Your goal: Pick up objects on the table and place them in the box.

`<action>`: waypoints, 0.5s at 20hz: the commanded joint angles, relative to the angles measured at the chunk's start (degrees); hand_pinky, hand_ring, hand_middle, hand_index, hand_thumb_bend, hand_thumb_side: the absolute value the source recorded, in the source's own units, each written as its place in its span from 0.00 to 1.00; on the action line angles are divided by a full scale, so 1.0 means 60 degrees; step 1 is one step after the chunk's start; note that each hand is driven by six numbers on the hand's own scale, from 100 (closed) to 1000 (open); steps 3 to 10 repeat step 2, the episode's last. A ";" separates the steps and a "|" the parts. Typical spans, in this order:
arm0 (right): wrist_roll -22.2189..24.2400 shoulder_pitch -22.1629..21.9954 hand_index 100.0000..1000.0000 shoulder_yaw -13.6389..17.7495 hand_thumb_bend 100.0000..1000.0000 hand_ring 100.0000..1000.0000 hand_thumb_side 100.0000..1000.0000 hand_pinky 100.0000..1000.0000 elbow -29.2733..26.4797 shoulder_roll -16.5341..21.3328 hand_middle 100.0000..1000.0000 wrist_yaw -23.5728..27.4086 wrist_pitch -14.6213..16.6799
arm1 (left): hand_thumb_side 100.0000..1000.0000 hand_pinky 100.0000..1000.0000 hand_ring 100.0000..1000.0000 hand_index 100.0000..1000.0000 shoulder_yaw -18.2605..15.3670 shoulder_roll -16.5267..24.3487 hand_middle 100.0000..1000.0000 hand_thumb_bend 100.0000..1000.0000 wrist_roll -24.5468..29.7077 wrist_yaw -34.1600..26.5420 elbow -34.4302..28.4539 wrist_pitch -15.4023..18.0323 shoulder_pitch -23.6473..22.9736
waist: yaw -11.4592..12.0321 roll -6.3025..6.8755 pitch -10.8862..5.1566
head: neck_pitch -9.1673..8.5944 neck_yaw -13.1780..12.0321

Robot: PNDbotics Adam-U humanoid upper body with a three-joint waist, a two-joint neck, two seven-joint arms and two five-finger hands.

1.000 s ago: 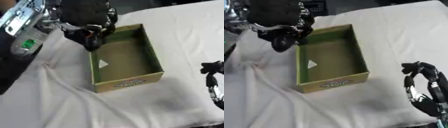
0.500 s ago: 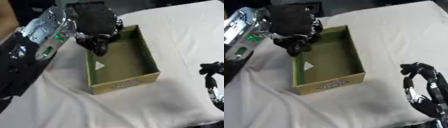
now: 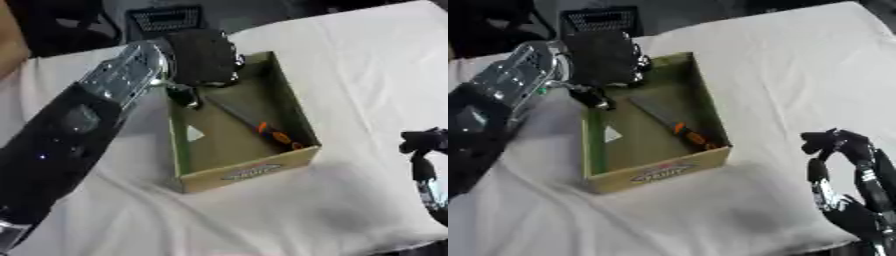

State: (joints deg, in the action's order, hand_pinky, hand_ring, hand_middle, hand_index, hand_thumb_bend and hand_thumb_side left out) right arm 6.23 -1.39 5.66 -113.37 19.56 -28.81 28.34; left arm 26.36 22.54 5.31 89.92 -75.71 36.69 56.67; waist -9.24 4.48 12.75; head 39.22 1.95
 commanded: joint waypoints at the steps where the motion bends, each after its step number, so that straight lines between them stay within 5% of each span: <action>1: 0.0025 0.0069 0.76 0.0024 0.00 0.51 0.72 0.35 -0.0203 0.0060 0.52 0.0054 -0.0004 | 0.26 0.41 0.36 0.50 -0.0202 0.0032 0.45 0.83 -0.0792 0.0667 0.0216 -0.0084 0.0125 | 0.0002 -0.0046 -0.0122 | -0.0158 -0.0047; 10: 0.0027 0.0070 0.76 0.0024 0.00 0.51 0.72 0.35 -0.0203 0.0059 0.52 0.0057 -0.0003 | 0.26 0.41 0.36 0.51 -0.0210 0.0028 0.45 0.83 -0.0938 0.0784 0.0276 -0.0086 0.0128 | 0.0009 -0.0049 -0.0122 | -0.0158 -0.0048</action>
